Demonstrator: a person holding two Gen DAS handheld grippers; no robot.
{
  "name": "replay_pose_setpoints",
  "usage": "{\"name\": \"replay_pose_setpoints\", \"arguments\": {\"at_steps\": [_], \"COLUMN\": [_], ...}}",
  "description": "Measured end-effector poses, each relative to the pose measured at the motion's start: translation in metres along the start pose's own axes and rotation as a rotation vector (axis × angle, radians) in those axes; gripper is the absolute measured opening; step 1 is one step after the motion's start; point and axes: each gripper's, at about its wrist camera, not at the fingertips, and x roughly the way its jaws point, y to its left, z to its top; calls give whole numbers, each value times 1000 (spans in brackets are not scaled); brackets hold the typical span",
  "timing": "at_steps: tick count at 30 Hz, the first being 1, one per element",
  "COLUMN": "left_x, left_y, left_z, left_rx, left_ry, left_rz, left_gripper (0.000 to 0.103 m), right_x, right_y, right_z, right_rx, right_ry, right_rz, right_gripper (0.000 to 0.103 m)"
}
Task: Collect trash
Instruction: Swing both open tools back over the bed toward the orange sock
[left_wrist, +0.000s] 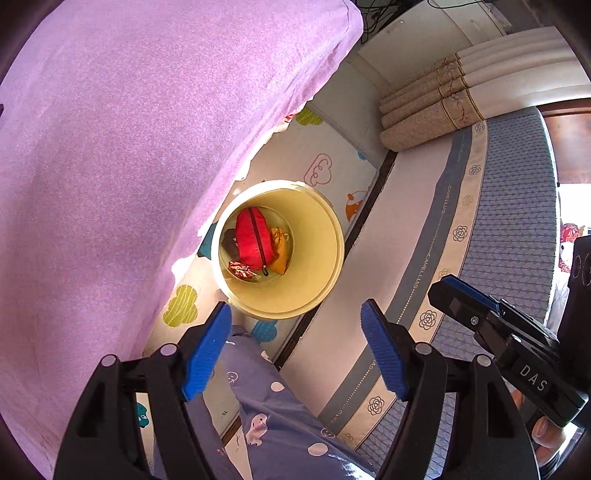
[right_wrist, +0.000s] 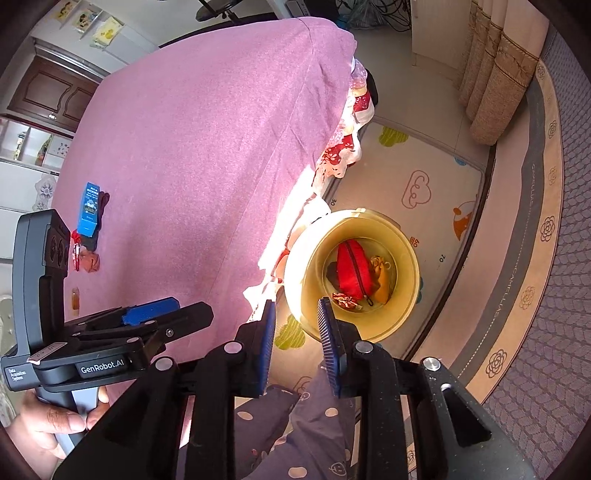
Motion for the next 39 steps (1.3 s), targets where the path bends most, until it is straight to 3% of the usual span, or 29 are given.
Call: {"name": "replay_pose_setpoints", "arguments": {"at_steps": [9,25,32,34,39], "left_x": [-68,-185,-205,-203,-190], "left_y": [78,284,348,359,393], "left_z": [-23,-99,-89,-79,-48], "left_rx": [-116,-391,-545,-576,-679], "left_ry": [-133,-343,-392,-395,-380], "left_rz": [-7,61,63,78,87], "left_gripper": [72,72,72,73,72], "right_x": [7,64,86,97,129], "right_y": [99,339,410,426,464], "right_z": [-3,-43,-12,4,41], "right_rx": [-117,-410,-538,-564,-632], "right_ry": [-30,-3,17,25,79], "right_rz": [49,175,194,199,206], "right_gripper": [25,25,26,32,32]}}
